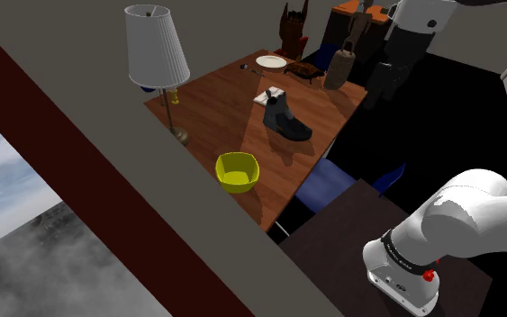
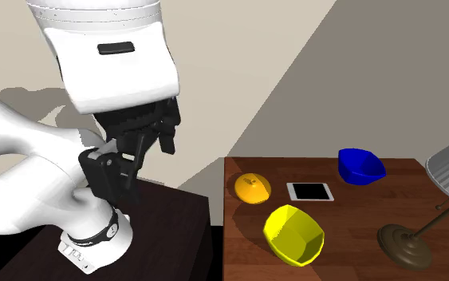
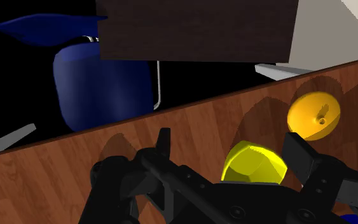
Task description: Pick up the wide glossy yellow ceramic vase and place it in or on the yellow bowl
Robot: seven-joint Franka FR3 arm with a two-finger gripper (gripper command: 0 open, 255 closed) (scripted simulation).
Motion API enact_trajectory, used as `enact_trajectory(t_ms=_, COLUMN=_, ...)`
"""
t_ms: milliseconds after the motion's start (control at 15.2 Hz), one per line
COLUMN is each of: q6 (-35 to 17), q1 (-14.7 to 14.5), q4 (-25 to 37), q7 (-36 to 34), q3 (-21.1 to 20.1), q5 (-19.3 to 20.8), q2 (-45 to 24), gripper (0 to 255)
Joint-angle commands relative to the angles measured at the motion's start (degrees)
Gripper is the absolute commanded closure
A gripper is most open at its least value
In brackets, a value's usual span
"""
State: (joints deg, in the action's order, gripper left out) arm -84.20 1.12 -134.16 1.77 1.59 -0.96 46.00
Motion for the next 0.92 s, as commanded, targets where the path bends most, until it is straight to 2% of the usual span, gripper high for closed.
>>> enact_trajectory(t_ms=0, q6=0.0, q1=0.0, q4=0.0, q7=0.0, q3=0.0, q5=0.0, q2=0.0, gripper=0)
enact_trajectory(t_ms=462, q6=-10.3, q1=-2.5, q4=-7.7, q7=-7.1, q3=-7.3, q5=-4.8, q2=-2.1, gripper=0)
enact_trajectory(t_ms=858, q6=-20.1, q1=-4.8, q4=-11.5, q7=-13.1, q3=-14.0, q5=-8.5, q2=-7.5, gripper=0)
